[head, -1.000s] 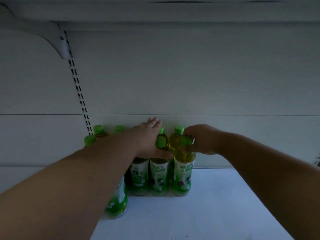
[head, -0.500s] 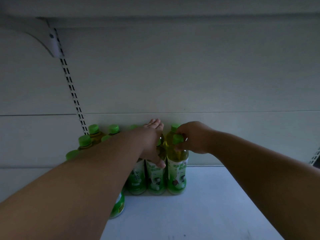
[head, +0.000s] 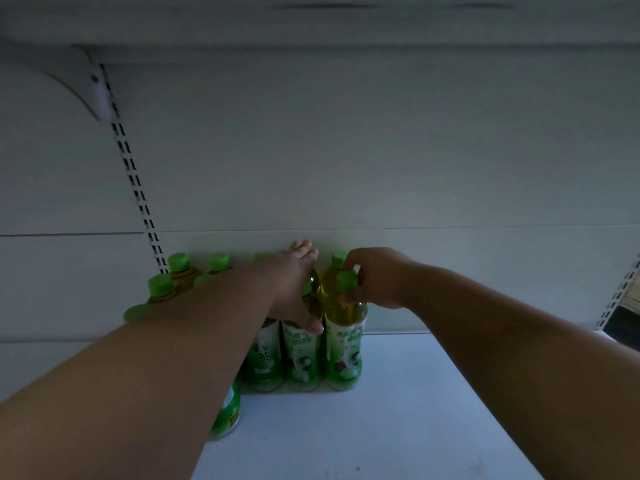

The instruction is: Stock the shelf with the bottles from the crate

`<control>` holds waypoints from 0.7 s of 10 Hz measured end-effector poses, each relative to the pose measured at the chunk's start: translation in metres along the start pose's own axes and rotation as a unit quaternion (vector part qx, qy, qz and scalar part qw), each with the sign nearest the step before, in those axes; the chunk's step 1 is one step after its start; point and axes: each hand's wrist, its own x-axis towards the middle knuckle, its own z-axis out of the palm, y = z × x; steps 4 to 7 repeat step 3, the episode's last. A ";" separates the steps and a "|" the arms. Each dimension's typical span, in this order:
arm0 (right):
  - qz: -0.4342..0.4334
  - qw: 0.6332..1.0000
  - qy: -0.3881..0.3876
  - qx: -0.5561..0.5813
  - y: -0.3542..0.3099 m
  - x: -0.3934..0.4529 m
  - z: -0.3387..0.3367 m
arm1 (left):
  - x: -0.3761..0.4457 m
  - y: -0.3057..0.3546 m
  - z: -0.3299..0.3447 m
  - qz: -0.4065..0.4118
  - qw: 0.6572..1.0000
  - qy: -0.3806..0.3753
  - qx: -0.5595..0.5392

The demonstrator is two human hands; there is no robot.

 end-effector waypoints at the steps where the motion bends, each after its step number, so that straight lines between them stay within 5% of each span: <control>1: -0.005 1.000 0.016 0.009 -0.005 -0.015 -0.008 | -0.021 0.003 -0.001 -0.009 0.999 0.027 -0.016; 3: -0.061 0.996 0.068 0.001 -0.035 -0.065 -0.016 | -0.094 0.017 -0.006 -0.067 0.997 0.033 -0.037; 7: -0.061 0.996 0.068 0.001 -0.035 -0.065 -0.016 | -0.094 0.017 -0.006 -0.067 0.997 0.033 -0.037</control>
